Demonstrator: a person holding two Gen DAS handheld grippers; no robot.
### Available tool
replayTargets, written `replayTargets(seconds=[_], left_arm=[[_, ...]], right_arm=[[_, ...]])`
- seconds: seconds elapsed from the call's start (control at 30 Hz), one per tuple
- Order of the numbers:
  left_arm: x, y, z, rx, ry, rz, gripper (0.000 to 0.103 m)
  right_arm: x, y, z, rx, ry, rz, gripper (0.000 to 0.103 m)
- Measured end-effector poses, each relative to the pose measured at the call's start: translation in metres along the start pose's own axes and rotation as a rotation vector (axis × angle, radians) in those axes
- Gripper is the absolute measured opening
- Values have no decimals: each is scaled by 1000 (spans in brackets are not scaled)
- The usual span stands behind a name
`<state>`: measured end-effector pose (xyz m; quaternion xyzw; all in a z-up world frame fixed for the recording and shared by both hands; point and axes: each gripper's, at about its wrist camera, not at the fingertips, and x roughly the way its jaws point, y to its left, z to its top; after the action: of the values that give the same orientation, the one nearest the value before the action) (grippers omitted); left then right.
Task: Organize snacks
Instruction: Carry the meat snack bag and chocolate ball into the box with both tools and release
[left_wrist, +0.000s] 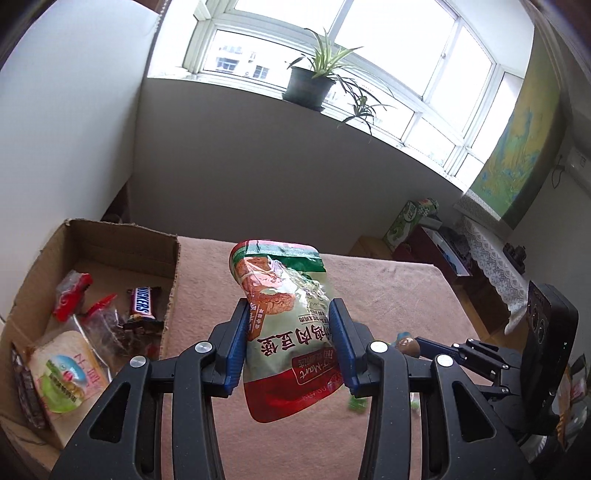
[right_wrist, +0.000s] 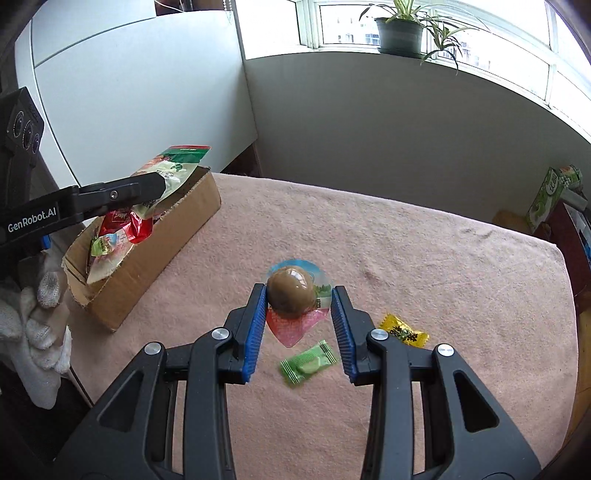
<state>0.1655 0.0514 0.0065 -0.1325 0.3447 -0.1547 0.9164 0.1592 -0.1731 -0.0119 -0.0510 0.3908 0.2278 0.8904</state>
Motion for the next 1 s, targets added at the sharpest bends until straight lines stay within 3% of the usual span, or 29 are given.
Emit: replayTargets(seconds=[0.4,0.7,0.87,0.93,0.97,1.0], left_arm=[[-41,84,4,-126,-86,131,41],[-50,129,-2,-211,-84,195,41],[-54,145,-3,-250,-84,211,46],[-55,149,-3,-262,-84,207,48],[-56,150,-3,-266,-84,207,50],[-56,151,-2,-268,-82,204,51]], right_arm=[[49,81,63,-59,8,128,37],[94,132,89,-82,45,176,37],[108,144,94,-84,55,180,38],[109,145,95,-81,50,181,53],[109,145,96,-79,43,178,66],[107,144,96,-74,32,175,70]])
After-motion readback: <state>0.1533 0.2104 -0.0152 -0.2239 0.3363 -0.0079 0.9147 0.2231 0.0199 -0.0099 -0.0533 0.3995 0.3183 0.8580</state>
